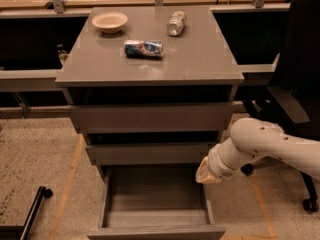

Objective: Close bottom drawer

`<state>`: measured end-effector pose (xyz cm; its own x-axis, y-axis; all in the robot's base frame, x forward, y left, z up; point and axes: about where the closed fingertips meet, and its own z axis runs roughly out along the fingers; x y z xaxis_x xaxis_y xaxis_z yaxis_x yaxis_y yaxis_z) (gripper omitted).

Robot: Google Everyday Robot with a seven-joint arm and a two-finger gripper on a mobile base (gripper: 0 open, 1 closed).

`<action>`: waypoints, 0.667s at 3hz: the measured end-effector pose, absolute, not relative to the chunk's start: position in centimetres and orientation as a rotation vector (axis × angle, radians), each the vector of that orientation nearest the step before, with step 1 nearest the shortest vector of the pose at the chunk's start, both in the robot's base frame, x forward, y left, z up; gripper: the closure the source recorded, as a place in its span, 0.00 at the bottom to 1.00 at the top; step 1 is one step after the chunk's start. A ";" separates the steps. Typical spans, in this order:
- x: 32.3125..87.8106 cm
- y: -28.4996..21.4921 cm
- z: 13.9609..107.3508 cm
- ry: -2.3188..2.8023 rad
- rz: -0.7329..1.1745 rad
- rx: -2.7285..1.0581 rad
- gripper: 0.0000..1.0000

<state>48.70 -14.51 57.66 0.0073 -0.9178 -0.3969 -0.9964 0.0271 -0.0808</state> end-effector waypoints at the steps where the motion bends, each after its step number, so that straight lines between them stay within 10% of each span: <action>1: 48.4 -14.4 56.3 1.982 0.356 -1.951 1.00; 2: 47.5 -13.9 53.6 2.014 0.350 -2.013 1.00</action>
Offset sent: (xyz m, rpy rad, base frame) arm -0.0120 0.0132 -0.0488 -0.1008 0.0798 0.0432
